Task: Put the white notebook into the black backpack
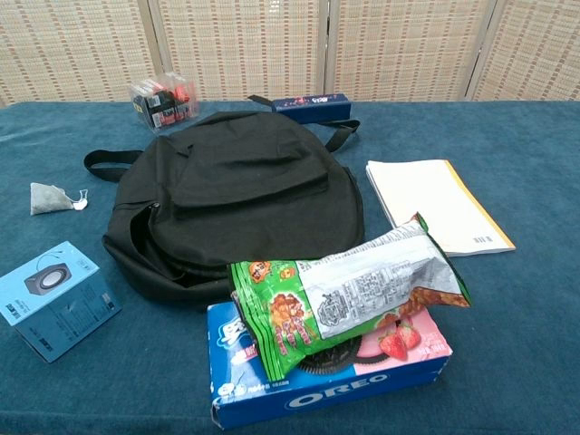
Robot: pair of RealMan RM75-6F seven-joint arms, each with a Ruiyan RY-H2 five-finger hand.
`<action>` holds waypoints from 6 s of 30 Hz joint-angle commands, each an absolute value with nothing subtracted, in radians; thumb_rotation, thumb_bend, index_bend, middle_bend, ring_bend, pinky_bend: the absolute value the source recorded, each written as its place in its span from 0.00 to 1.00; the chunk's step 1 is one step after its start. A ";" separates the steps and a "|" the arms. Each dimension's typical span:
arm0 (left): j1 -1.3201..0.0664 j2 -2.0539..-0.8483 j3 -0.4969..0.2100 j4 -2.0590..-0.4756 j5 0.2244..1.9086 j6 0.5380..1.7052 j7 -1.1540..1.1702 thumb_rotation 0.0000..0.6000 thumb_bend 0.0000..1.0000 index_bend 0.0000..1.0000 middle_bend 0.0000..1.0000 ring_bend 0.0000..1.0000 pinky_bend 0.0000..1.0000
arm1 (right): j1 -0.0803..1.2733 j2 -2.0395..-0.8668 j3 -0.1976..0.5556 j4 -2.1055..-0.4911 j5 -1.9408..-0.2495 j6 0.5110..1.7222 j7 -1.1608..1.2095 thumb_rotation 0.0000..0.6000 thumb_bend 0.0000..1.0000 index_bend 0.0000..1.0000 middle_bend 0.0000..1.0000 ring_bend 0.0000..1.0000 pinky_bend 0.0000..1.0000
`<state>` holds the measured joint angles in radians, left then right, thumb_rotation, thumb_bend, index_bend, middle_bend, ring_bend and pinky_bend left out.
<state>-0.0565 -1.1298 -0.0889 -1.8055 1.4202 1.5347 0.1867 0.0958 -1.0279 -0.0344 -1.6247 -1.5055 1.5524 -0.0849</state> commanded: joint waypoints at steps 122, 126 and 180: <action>-0.025 -1.119 -0.091 -1.819 1.399 1.568 0.157 1.00 0.23 0.20 0.12 0.14 0.00 | 0.675 -1.723 -0.112 -0.514 -1.755 1.169 0.340 1.00 0.52 0.28 0.29 0.09 0.10; -0.025 -1.117 -0.092 -1.820 1.399 1.568 0.154 1.00 0.23 0.20 0.12 0.14 0.00 | 0.680 -1.729 -0.110 -0.516 -1.750 1.166 0.337 1.00 0.52 0.28 0.29 0.09 0.10; -0.029 -1.107 -0.093 -1.815 1.395 1.553 0.132 1.00 0.23 0.20 0.12 0.14 0.00 | 0.741 -1.763 -0.033 -0.568 -1.661 1.153 0.310 1.00 0.29 0.60 0.40 0.13 0.10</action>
